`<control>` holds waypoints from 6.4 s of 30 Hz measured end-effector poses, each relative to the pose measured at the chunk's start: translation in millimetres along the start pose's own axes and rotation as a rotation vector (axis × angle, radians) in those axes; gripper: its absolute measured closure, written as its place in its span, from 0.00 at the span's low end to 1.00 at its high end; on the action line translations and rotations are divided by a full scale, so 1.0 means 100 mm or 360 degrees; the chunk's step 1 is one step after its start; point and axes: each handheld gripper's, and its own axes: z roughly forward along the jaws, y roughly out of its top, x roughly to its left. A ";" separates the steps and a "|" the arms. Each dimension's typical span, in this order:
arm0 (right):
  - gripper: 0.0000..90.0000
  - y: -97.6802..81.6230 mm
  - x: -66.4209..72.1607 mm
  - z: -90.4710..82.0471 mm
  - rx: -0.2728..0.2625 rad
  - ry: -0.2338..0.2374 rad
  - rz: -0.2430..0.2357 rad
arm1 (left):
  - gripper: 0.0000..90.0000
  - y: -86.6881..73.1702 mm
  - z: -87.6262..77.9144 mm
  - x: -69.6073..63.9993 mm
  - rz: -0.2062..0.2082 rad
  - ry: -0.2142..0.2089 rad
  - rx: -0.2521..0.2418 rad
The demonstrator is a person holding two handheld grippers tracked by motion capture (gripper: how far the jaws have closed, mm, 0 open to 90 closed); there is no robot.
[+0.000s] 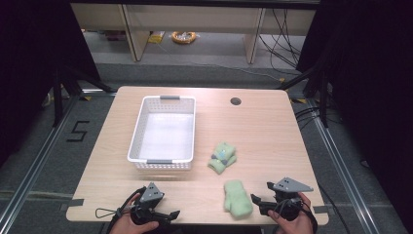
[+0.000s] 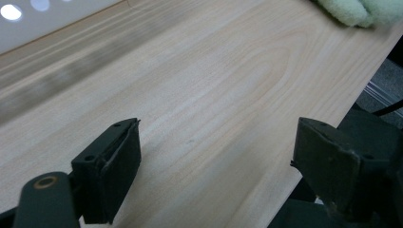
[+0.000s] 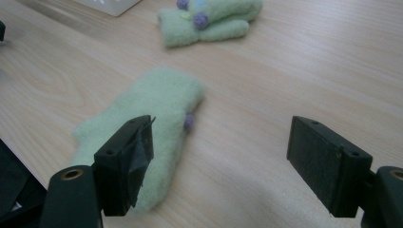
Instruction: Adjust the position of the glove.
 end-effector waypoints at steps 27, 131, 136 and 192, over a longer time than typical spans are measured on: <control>0.31 -0.01 0.10 -0.06 -0.0045 0.0040 0.0021 | 0.18 0.12 0.08 -0.10 0.0001 -0.0059 -0.0035; 0.90 0.48 0.35 0.42 0.0296 0.0196 -0.0505 | 0.92 0.74 0.56 -0.25 -0.0169 -0.0369 -0.0190; 0.90 0.55 0.37 0.59 0.0340 0.0230 -0.0585 | 0.92 0.64 0.54 -0.22 -0.0210 -0.0384 -0.0161; 0.62 1.16 0.05 1.15 0.0184 0.0120 -0.0464 | 0.27 0.34 0.19 -0.15 -0.0083 -0.0085 -0.0164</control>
